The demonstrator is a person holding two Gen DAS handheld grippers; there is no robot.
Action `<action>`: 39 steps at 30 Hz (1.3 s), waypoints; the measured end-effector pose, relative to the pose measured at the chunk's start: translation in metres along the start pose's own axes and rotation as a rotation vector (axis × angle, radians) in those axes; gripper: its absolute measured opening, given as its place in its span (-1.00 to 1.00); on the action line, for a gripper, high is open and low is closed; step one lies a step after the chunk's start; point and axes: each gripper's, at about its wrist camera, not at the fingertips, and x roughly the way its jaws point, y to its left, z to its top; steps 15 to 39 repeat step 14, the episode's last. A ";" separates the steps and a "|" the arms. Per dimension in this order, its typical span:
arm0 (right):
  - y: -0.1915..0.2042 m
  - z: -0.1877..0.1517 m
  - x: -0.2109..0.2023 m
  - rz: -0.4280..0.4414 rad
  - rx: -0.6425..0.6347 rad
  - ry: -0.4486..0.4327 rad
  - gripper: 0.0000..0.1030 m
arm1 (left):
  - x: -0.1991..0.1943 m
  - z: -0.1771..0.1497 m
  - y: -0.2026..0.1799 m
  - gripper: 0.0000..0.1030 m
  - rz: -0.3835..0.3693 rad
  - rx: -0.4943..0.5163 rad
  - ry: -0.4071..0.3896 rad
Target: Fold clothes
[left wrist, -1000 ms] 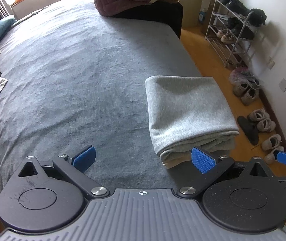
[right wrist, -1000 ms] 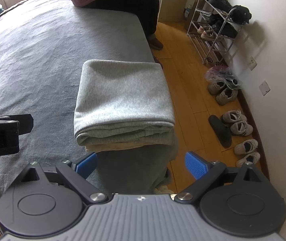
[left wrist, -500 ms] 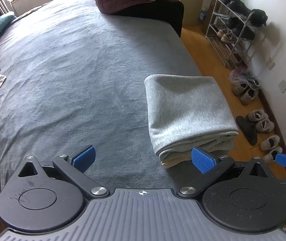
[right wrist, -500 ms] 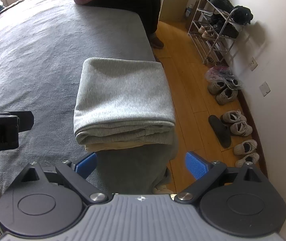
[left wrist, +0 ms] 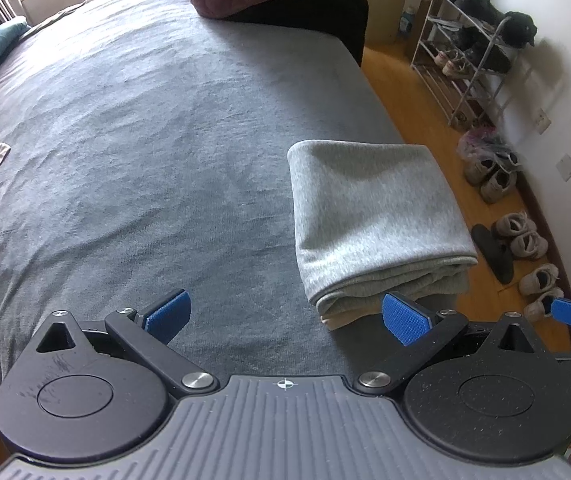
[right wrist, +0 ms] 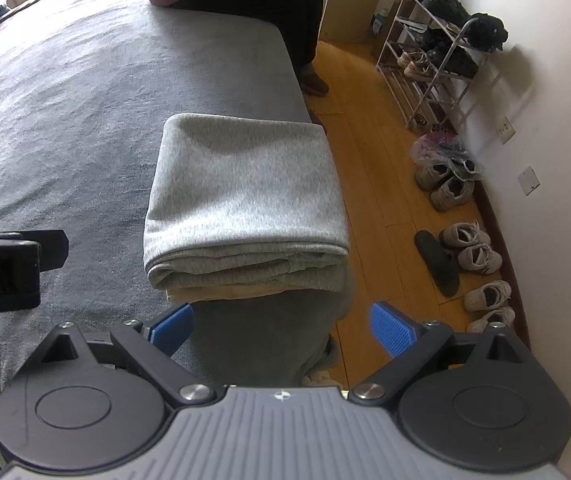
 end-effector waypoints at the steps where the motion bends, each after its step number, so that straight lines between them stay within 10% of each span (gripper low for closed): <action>1: 0.000 0.000 0.000 -0.001 0.001 0.000 0.90 | 0.000 0.000 0.000 1.00 0.000 0.001 0.001; 39: 0.002 0.001 0.000 -0.007 -0.001 0.000 0.91 | 0.000 0.002 0.001 1.00 0.001 -0.003 0.009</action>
